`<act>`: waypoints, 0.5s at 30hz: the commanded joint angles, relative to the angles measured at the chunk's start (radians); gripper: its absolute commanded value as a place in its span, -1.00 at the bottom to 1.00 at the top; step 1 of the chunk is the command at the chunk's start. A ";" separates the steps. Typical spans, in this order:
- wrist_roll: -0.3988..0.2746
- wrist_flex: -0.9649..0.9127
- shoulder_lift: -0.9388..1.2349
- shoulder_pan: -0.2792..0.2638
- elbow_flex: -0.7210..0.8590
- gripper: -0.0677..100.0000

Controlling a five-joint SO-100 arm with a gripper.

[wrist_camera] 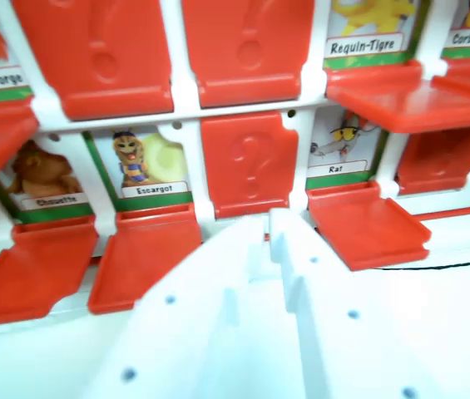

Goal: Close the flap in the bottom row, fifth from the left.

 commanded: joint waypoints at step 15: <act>-0.034 0.476 0.486 -0.063 -0.276 -1.00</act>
